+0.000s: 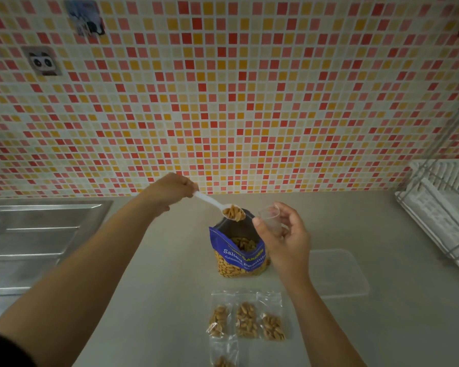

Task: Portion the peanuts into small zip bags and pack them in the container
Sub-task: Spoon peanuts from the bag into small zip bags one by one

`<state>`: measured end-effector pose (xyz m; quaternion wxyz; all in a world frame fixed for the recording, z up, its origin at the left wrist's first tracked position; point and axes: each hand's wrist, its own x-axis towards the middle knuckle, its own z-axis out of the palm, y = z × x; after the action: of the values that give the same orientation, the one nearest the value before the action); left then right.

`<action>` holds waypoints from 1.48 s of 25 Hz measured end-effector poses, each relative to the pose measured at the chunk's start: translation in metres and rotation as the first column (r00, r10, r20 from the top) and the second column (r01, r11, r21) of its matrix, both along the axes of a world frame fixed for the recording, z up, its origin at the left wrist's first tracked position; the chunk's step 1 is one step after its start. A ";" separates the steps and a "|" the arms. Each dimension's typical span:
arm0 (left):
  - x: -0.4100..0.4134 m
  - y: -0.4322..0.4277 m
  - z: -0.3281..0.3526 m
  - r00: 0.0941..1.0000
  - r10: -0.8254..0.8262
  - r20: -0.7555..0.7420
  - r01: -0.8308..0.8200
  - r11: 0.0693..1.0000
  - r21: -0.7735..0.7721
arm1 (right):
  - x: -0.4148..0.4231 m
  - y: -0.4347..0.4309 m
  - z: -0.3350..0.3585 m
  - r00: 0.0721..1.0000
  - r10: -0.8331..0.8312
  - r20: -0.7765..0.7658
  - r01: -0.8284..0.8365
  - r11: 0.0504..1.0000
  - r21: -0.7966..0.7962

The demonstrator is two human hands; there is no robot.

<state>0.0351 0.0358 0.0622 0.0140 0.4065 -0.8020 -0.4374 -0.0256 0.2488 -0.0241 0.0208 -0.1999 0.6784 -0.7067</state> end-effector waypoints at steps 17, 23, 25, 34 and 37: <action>-0.034 0.021 0.074 0.950 -0.310 0.031 0.302 0.891 -0.340 | -0.003 -0.021 0.002 0.997 -0.027 -0.067 0.038 0.985 0.170; -0.048 0.061 0.097 0.892 -0.402 0.208 0.422 0.574 -0.702 | -0.006 -0.020 0.003 0.998 -0.026 -0.065 0.038 0.980 0.197; -0.042 0.053 0.110 0.915 -0.376 0.149 0.359 0.584 -0.728 | -0.009 -0.017 0.002 0.996 -0.045 -0.078 0.060 0.976 0.208; -0.029 0.058 -0.019 0.858 -0.310 0.411 0.512 0.581 -0.632 | -0.017 0.005 0.005 0.992 -0.077 0.102 0.073 0.996 0.043; -0.027 0.068 -0.045 0.832 -0.285 0.476 0.552 0.521 -0.651 | -0.021 0.011 0.006 0.986 -0.076 0.151 0.076 0.997 0.005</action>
<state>0.0076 0.1039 0.0173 -0.0480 0.2158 -0.9749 0.0255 -0.0466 0.2597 -0.0179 0.0451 -0.1200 0.6816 -0.7204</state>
